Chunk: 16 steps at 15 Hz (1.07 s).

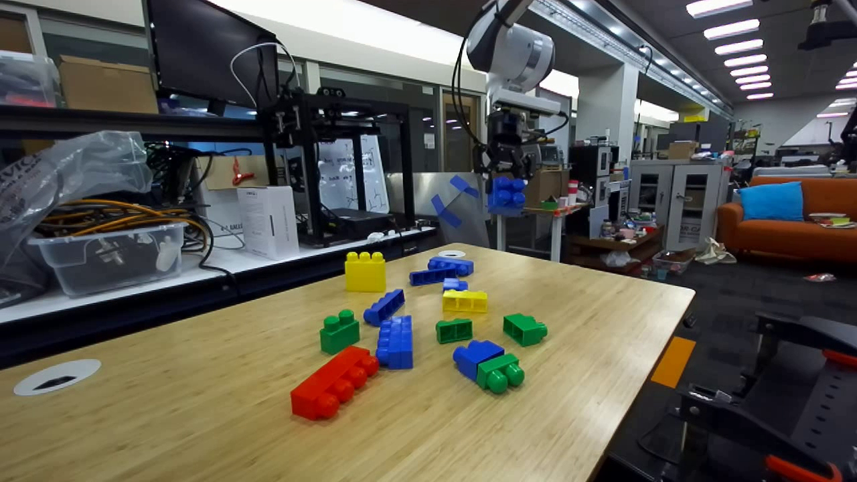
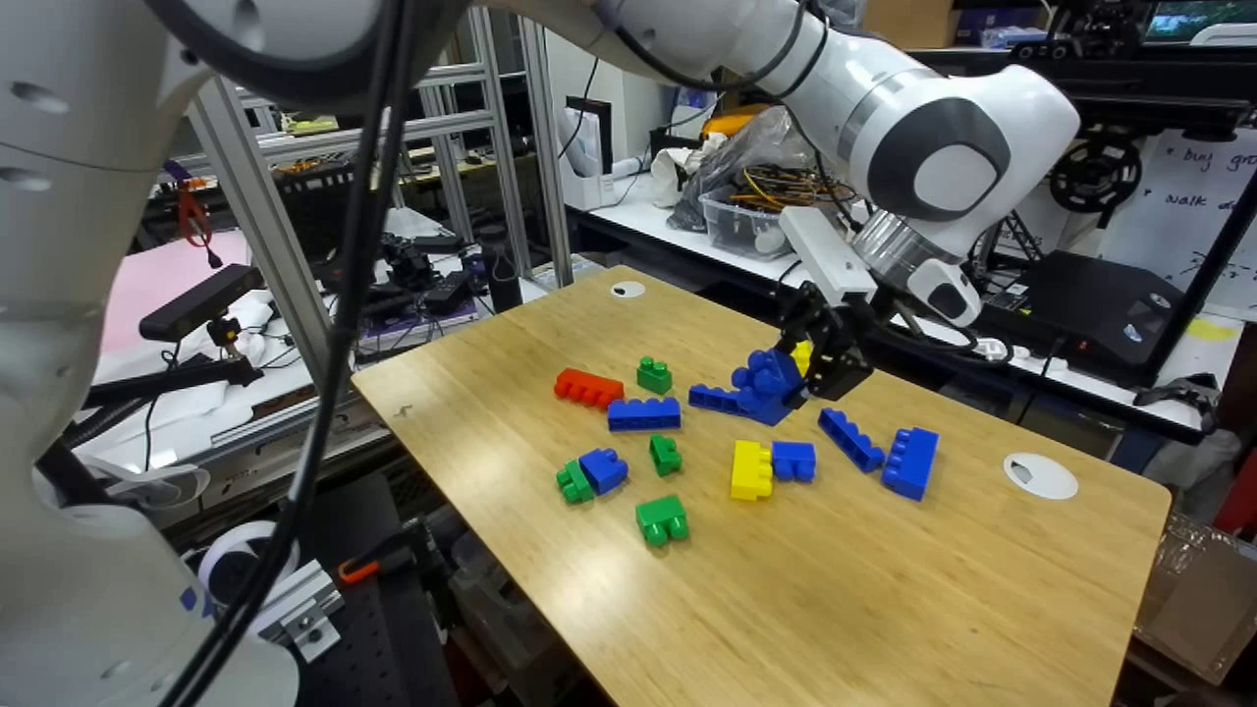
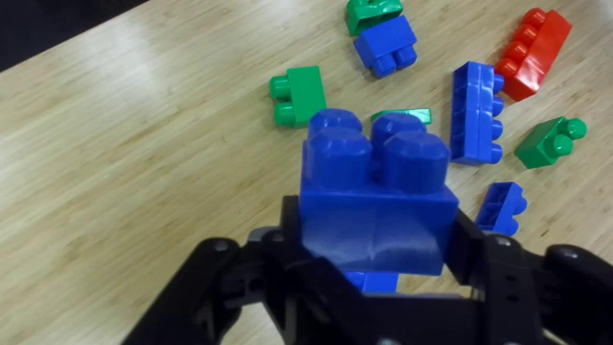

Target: Place the square blue block upright, put one of the green blocks on top of the square blue block

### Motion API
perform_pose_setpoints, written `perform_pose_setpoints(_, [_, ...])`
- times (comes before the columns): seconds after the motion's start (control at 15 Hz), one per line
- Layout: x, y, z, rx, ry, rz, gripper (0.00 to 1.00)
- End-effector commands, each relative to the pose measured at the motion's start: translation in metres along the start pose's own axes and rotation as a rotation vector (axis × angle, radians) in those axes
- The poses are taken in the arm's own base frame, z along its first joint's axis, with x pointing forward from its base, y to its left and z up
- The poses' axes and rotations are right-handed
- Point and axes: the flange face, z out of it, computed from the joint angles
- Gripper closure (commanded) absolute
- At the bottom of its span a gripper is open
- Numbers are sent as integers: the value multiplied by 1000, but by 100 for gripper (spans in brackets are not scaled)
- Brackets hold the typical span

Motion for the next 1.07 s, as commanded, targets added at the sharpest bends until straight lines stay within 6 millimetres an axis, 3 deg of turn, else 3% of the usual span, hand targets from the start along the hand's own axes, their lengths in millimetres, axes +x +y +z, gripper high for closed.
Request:
perform_pose_setpoints(0.0, [28, 6, 13, 79, -120, 125, 55])
perform_pose_setpoints(0.53, [70, 27, 50, 268, -242, 439, 55])
perform_pose_setpoints(1.0, [90, 62, 76, 270, -161, 488, 55])
